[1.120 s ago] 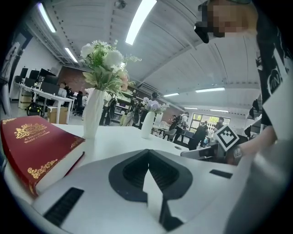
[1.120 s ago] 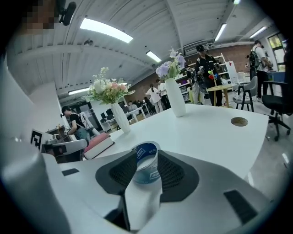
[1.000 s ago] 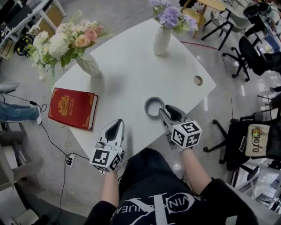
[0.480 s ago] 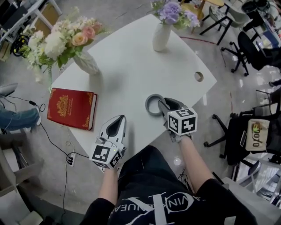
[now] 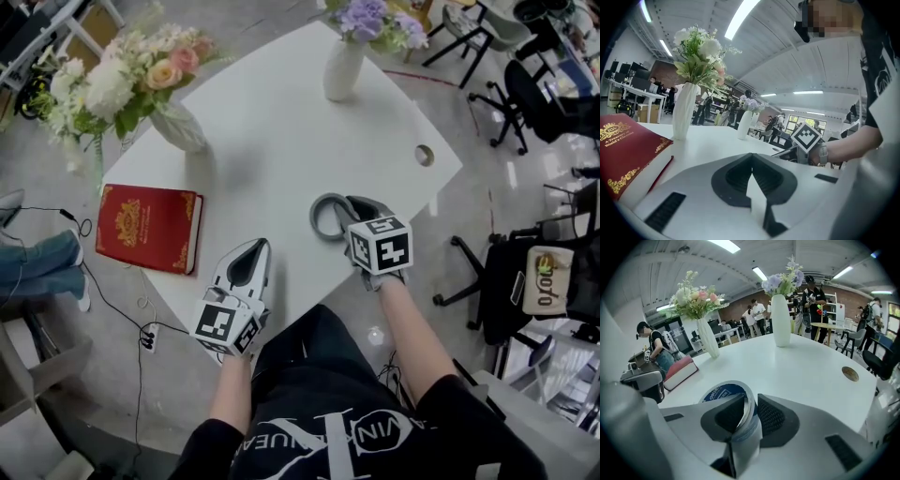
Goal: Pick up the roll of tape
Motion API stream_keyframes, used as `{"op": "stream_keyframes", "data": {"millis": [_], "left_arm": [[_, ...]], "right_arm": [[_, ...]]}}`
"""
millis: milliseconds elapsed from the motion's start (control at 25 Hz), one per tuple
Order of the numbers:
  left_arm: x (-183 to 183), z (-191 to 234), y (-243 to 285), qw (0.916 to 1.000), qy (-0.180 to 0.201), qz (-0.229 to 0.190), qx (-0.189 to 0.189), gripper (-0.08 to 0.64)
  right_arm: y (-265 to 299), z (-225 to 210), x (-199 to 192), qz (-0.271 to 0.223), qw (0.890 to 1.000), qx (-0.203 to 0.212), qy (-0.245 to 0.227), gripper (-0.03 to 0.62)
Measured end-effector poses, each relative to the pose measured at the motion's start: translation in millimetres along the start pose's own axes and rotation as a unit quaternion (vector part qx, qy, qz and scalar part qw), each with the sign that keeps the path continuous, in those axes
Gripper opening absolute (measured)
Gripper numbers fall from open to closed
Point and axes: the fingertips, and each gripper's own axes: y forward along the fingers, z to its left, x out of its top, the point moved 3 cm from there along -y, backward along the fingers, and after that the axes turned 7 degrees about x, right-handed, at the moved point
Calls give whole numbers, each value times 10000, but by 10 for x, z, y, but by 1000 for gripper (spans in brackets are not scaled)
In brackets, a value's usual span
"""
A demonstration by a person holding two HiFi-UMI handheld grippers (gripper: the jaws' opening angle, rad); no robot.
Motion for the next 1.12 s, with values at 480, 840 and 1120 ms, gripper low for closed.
{"op": "stream_keyframes", "data": {"millis": [480,840,1120], "left_arm": [[51,56,-124,9998,-60,-99,132,0],[178,62,-159,9995,-66,-225,217,0],[328,32,-198,9991,-16,-346,241,0]], "right_arm": [[-188,130,199,-591,9972,-8,-454,74],[-447,233,377,-1133,9922,186,-493,74],[-624,336,506,-1436,9876,303,-553,74]]}}
